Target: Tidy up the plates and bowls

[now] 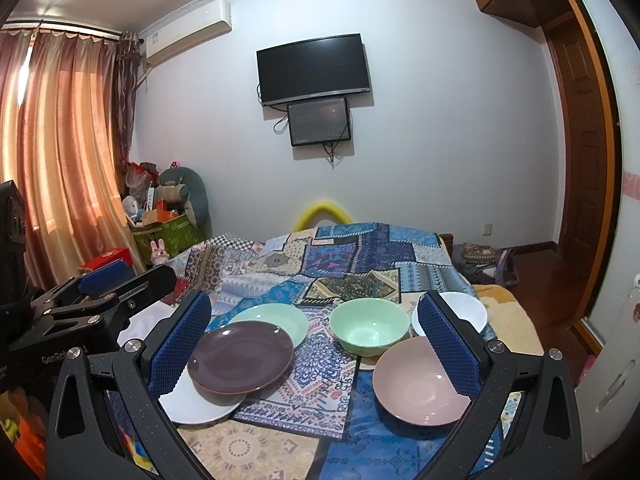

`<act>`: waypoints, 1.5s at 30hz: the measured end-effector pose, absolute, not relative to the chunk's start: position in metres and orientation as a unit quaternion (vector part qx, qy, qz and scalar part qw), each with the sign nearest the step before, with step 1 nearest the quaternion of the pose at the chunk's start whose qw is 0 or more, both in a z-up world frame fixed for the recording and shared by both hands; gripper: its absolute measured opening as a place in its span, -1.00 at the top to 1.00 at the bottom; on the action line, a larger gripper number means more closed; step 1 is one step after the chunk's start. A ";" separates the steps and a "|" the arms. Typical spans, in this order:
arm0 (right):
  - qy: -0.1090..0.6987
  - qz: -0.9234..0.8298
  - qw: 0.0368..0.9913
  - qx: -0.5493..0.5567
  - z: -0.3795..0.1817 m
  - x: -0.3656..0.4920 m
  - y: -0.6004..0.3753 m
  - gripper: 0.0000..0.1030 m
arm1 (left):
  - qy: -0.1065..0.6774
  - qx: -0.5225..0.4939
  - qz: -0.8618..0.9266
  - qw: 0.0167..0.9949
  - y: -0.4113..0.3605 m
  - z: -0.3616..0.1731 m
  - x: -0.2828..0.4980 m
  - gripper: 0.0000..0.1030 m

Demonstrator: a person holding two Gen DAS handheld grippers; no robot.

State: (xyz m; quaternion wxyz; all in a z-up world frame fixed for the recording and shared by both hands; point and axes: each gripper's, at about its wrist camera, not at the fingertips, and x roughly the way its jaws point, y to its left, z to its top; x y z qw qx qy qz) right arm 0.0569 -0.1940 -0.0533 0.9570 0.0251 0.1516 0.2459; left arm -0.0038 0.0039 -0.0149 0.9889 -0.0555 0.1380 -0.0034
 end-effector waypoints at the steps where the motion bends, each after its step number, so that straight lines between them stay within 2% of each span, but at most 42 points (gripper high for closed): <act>1: 0.154 0.247 0.957 0.024 -0.055 0.057 -0.192 -1.00 | 0.142 -0.058 -0.007 0.988 0.005 -0.016 -0.003 -1.00; 15: 0.218 0.267 0.939 0.013 -0.088 0.080 -0.161 -1.00 | 0.248 -0.108 0.017 0.963 0.067 -0.063 0.036 -1.00; 20: 0.253 0.253 0.934 -0.009 -0.105 0.099 -0.135 -1.00 | 0.288 -0.111 0.048 0.950 0.101 -0.086 0.056 -0.78; 27: 0.313 0.258 0.914 -0.015 -0.133 0.136 -0.105 -0.99 | 0.337 -0.086 0.068 0.935 0.140 -0.120 0.086 -0.69; 31: 0.347 0.256 0.902 -0.010 -0.150 0.157 -0.093 -0.94 | 0.364 -0.083 0.070 0.925 0.164 -0.139 0.107 -0.48; 36: 0.387 0.265 0.883 -0.011 -0.171 0.172 -0.080 -0.58 | 0.396 -0.082 0.072 0.912 0.190 -0.164 0.131 -0.11; 38: 0.397 0.264 0.879 -0.014 -0.177 0.177 -0.073 -0.53 | 0.408 -0.080 0.068 0.907 0.196 -0.173 0.139 0.06; 43: 0.419 0.264 0.869 -0.011 -0.193 0.186 -0.067 -0.37 | 0.435 -0.083 0.048 0.895 0.208 -0.194 0.155 0.30; 45: 0.427 0.265 0.865 -0.008 -0.196 0.190 -0.065 -0.27 | 0.445 -0.083 0.034 0.891 0.210 -0.201 0.160 0.34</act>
